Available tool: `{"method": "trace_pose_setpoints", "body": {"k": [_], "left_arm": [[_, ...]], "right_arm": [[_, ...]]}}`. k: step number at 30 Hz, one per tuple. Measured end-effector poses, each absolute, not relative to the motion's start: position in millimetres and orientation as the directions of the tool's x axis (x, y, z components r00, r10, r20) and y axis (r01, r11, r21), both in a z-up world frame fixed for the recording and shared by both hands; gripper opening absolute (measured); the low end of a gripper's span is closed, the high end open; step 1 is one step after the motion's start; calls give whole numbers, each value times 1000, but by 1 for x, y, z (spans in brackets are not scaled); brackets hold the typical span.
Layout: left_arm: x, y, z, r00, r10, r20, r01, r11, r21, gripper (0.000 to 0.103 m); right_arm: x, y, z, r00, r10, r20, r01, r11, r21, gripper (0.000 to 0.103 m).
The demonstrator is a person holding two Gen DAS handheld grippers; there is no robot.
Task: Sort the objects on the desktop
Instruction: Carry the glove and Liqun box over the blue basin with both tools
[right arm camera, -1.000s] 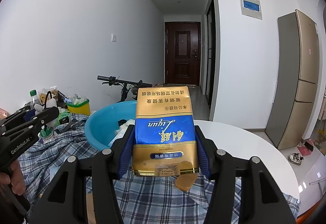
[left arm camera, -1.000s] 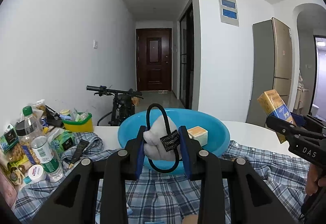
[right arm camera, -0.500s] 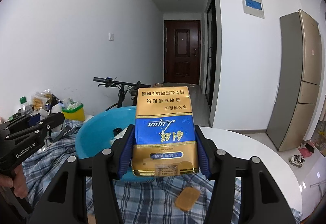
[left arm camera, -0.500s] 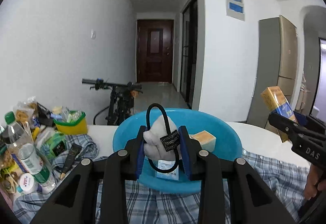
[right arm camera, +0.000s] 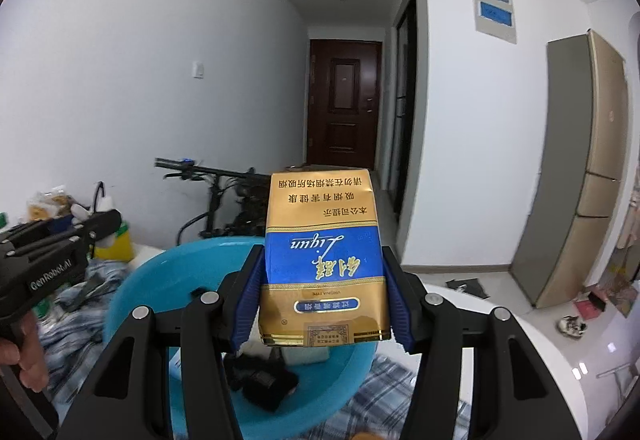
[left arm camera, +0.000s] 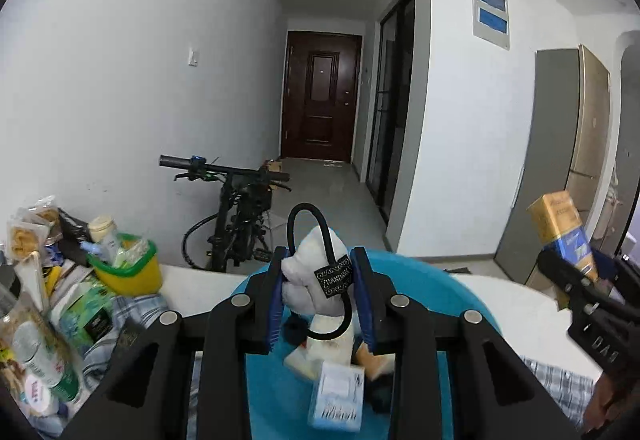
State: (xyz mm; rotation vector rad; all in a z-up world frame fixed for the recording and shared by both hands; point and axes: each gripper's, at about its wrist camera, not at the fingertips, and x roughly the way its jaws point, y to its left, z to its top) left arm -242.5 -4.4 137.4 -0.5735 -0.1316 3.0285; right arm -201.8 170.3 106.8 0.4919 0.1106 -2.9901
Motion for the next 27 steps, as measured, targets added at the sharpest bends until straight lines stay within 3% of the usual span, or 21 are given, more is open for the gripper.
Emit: {"method": "trace_pose_setpoints", "body": {"k": [13, 27], "left_arm": [[-340, 0, 130, -944, -24, -329, 35, -999, -28, 33], [-381, -6, 128, -908, -13, -418, 29, -999, -33, 33]], "right_arm": [[-276, 156, 112, -929, -78, -362, 102, -994, -48, 53], [-305, 152, 114, -910, -121, -396, 145, -989, -31, 53]]}}
